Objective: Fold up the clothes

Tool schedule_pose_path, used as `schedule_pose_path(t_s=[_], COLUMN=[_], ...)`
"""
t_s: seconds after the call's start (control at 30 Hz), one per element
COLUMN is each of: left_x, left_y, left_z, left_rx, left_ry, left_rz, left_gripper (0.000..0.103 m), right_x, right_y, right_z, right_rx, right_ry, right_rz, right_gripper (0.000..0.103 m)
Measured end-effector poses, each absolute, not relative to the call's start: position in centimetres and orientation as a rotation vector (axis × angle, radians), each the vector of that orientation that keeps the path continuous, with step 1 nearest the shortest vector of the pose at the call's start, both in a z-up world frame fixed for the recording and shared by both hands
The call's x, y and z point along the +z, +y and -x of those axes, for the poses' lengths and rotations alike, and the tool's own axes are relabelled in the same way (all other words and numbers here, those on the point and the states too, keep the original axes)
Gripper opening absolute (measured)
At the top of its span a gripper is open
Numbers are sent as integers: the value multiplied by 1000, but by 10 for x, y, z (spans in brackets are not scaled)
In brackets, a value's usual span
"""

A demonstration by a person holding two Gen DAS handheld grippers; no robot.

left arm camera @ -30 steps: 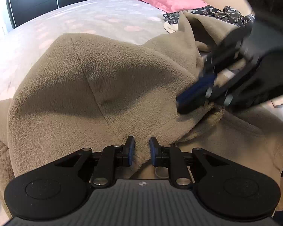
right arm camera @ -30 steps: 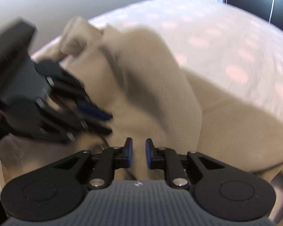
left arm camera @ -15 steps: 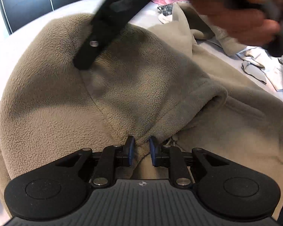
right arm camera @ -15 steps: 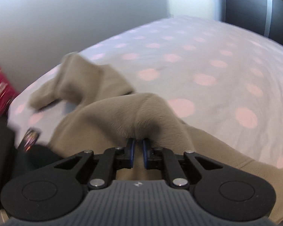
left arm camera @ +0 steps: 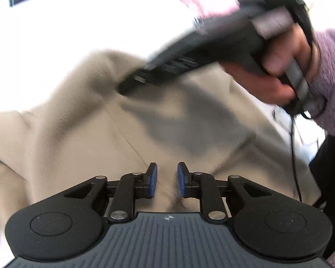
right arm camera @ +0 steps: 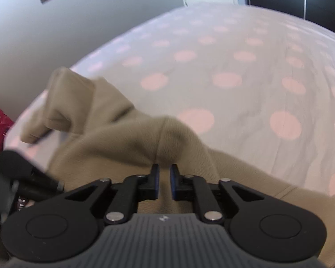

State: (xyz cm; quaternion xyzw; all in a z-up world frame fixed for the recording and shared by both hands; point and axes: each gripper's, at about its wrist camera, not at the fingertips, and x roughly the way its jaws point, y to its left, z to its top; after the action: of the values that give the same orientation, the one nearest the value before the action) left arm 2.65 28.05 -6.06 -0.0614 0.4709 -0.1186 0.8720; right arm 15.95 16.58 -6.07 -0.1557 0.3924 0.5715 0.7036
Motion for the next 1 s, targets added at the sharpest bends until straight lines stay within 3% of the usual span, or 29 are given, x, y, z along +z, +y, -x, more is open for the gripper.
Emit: schedule_pose_path(t_s=[0.07,0.1,0.13,0.23,0.4,0.47,0.53,0.63,0.7,1.0], left_x=[-44,-36,-31,-29,-46,-53,-59,-66,-66,-11], left_y=[296,305,314,335,373,376,372,365,365,351], left_z=[-25,-26,-27,-37,-53,-53,-54,-57,-59,-71], left_rx=[-219,-189,-146,-52,-74,-77,-85,-100,-111,-118], left_ry=[917,888,862,835,951,978,991,980,959,846], left_rz=[129,117,99,69,158,145,160,206,218,68], left_gripper=[31,41,50,54,56,54,44,26,18,15], right_x=[-48,-44,-42,-49,-77,-86,-94,-95,-88,-14], right_y=[156,154,152,151,150,146,143,137,134,128], right_z=[-163,-167,-170,-189,-208,-210,-211,-213,-212,-204], right_rx=[1288,1280,1273,1266,1276,1290,1294,1295,1300,1282], right_ry=[825,803,786,838,964,999,1026,1037,1019,807], right_rz=[342,349,356,346,312,298,279,250,231,322], right_gripper=[38,42,42,44,44,43,41,16,12,10])
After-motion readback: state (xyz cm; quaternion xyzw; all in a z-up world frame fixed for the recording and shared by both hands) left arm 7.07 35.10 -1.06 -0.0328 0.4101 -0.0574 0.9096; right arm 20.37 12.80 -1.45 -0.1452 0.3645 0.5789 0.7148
